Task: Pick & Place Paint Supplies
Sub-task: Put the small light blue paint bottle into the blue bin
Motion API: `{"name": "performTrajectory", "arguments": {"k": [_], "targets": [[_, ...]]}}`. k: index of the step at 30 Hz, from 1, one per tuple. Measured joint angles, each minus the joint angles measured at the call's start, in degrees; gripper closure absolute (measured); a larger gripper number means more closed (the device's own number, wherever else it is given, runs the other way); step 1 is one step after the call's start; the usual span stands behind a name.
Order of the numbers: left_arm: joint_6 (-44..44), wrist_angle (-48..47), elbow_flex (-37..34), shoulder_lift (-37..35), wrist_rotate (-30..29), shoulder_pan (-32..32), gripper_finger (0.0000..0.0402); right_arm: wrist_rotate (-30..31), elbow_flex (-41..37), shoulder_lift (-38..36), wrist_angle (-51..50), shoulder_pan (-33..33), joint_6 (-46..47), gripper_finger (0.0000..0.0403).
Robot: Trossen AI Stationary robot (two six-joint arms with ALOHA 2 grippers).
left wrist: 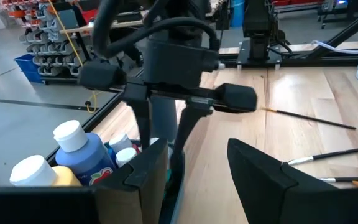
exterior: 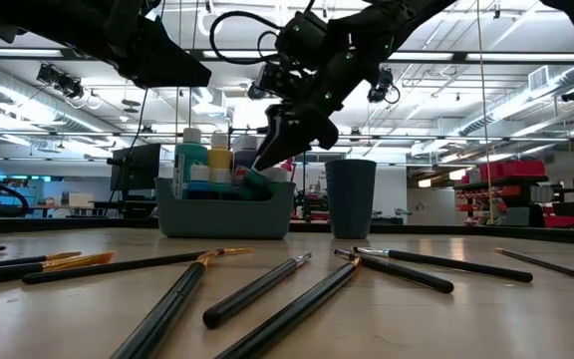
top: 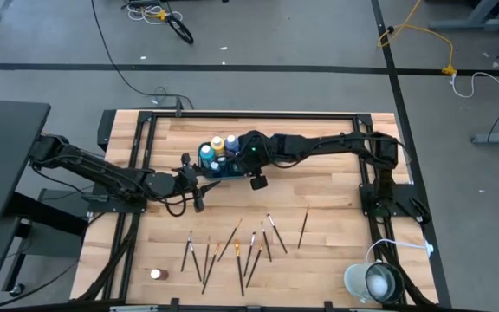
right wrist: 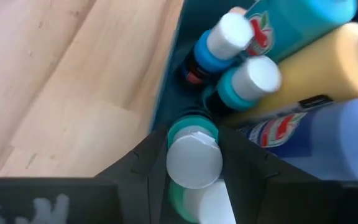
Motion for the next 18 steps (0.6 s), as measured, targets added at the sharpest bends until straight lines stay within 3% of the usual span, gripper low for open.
{"name": "performTrajectory", "arguments": {"k": [7, 18], "targets": [[0.13, 0.01, -0.01, 0.0, 0.0, 0.0, 0.0225, -0.66, 0.0, 0.0, 0.84, -0.92, -1.29, 0.0271], [0.15, 0.03, 0.0, 0.0, 0.0, 0.0, 0.0225, -0.66, 0.04, 0.9, 1.15, -1.07, -2.31, 0.0235]]}}
